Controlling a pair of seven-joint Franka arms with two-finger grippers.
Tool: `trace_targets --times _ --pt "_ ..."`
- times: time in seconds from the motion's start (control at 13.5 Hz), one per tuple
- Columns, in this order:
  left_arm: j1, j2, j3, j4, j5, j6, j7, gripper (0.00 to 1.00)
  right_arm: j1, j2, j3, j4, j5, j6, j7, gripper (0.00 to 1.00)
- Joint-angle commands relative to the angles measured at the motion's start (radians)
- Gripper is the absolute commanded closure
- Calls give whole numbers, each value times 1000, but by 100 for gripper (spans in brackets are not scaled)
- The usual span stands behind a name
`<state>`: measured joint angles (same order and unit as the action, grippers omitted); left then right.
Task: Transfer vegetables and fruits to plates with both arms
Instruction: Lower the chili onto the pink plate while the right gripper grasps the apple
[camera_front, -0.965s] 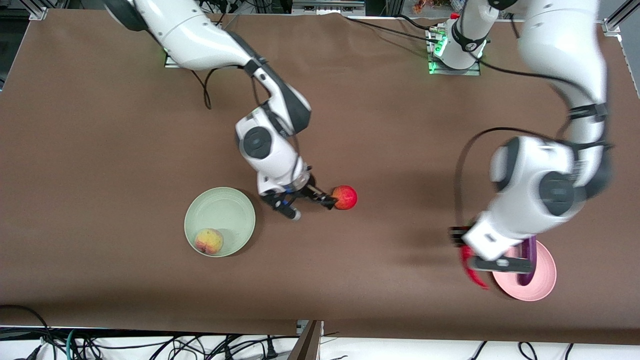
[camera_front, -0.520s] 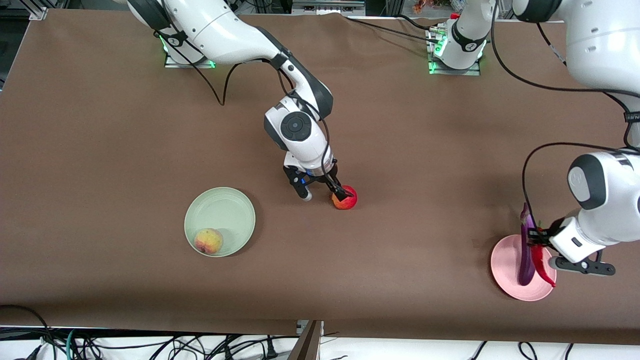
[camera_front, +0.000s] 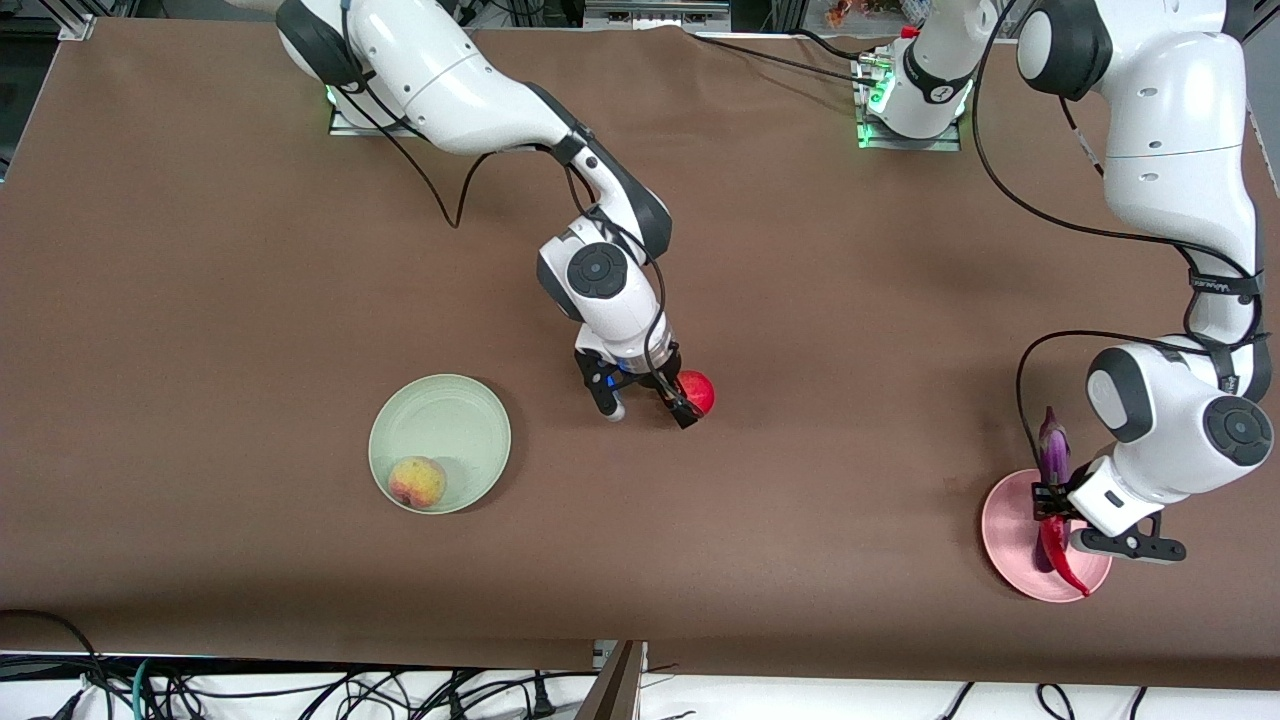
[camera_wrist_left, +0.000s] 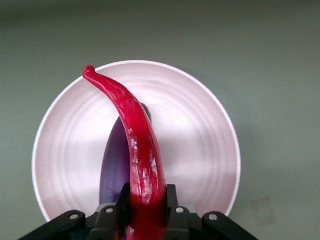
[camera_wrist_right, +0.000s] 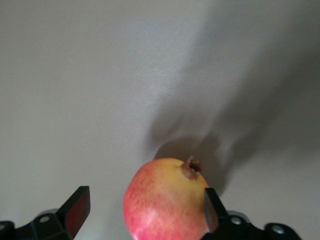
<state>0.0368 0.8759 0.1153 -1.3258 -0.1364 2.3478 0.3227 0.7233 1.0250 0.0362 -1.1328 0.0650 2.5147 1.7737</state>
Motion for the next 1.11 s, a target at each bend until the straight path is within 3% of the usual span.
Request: trace_targets --times 0.0,0.07,0.22,0.3,0.37,0.52,0.59,0.82,1.04 --pt "-3 18 1 10 -23 -4 19 100 54 69 -44 57 -21 39 47 0" --pt "-6 18 0 10 -23 -4 18 94 54 69 -44 56 -21 39 64 0" --pt "-8 20 0 8 -29 -4 12 14 53 69 -44 54 -21 39 61 0" --pt "-6 21 -2 8 -35 -2 10 0 45 67 -44 56 -19 39 50 2" --pt "-6 20 0 8 -44 -4 10 0 42 64 -44 57 -19 39 33 15" --pt "-6 12 0 13 -46 -7 10 0 41 58 -44 59 -19 39 3 77" --pt "-6 -1 0 19 -46 -21 9 0 38 53 -44 59 -16 36 -16 100" --pt "-5 -105 0 17 -48 -151 -1 0 -43 6 -9 59 2 -26 -116 100" --pt "2 -240 3 10 -32 -399 -124 0 -230 -94 108 57 2 -263 -417 100"
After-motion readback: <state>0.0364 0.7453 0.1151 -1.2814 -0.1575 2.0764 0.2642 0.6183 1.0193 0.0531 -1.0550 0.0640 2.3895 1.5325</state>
